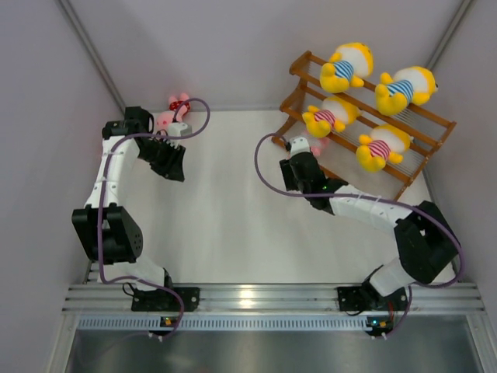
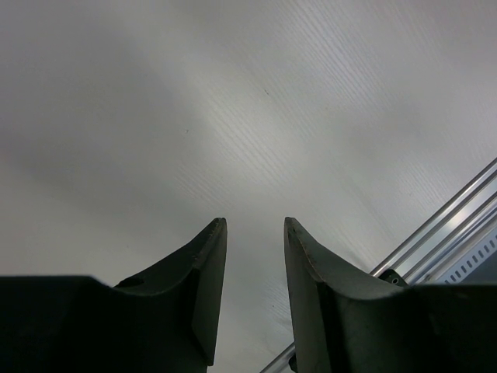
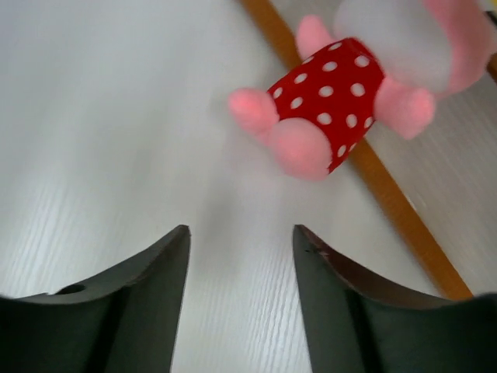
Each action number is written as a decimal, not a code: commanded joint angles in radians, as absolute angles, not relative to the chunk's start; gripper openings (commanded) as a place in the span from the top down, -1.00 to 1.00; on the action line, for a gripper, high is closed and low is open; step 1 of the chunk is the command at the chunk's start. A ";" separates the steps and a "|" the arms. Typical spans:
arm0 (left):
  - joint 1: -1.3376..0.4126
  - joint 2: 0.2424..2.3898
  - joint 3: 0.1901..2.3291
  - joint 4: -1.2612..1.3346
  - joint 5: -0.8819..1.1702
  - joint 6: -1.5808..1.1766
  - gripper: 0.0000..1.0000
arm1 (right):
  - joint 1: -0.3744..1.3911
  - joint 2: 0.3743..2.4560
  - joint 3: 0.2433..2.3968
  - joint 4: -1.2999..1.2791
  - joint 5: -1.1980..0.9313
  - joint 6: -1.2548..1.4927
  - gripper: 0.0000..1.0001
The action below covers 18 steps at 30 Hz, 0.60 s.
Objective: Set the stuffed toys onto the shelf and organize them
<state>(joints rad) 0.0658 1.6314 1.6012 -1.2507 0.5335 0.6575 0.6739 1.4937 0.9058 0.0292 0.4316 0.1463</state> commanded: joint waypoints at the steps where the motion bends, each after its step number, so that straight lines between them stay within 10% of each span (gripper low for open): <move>1: 0.066 1.598 1.608 -1.261 0.551 0.670 0.17 | 0.706 1.526 1.027 -0.166 0.313 0.008 -0.03; 6: 0.064 1.589 1.608 -1.259 0.545 0.670 0.17 | 0.704 1.719 1.236 -0.388 0.293 -0.181 0.64; 18: 0.066 1.585 1.609 -1.261 0.526 0.667 0.17 | 0.687 1.996 1.468 -0.468 0.587 -0.374 1.00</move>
<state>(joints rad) 0.0658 1.6253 1.6012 -1.2514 0.5251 0.6571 0.6968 1.9781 1.4059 -0.4561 0.4522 -0.2951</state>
